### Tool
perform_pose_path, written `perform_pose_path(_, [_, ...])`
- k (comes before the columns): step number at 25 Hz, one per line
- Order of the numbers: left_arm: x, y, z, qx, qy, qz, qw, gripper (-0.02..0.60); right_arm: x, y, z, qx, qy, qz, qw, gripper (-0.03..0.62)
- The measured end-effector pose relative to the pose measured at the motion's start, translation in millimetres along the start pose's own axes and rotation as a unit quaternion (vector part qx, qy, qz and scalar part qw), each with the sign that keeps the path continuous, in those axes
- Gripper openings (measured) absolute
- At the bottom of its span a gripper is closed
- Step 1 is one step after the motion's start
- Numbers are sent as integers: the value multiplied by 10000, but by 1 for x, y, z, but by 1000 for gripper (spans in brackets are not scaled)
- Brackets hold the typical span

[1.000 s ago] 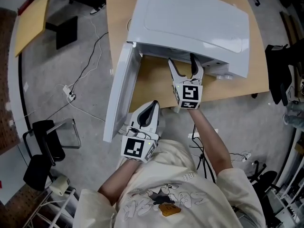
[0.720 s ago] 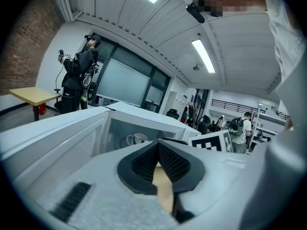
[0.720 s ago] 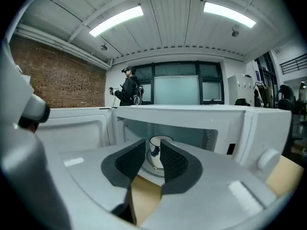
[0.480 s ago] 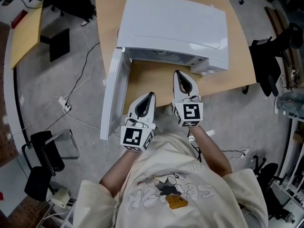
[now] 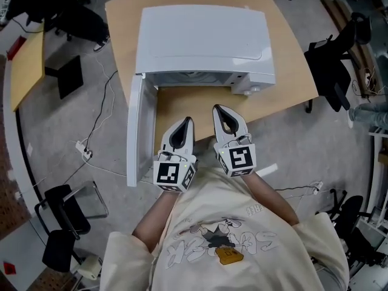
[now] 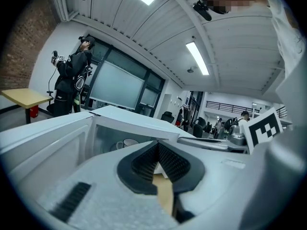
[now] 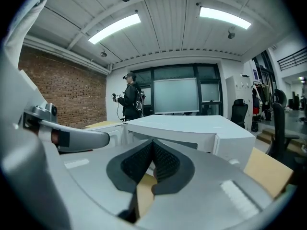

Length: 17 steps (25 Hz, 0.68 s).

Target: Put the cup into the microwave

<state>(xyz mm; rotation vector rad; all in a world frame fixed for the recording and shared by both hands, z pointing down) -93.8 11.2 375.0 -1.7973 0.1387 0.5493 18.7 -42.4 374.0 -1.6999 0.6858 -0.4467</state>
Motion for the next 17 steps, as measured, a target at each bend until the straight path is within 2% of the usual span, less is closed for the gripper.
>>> perform_pose_path(17, [4,-2,-7,-83,-83,-81,9999,5,1,-4,7,-24,-13,-67,10000,5])
Point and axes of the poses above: the fingertips, and each gripper's own axes: z backward along the fingers, x to its right, y out of its top, the point moved 5 cm from there along z, backward along the fingers, and after that the axes turned 7 degrees about z, right-handed, at the moved point
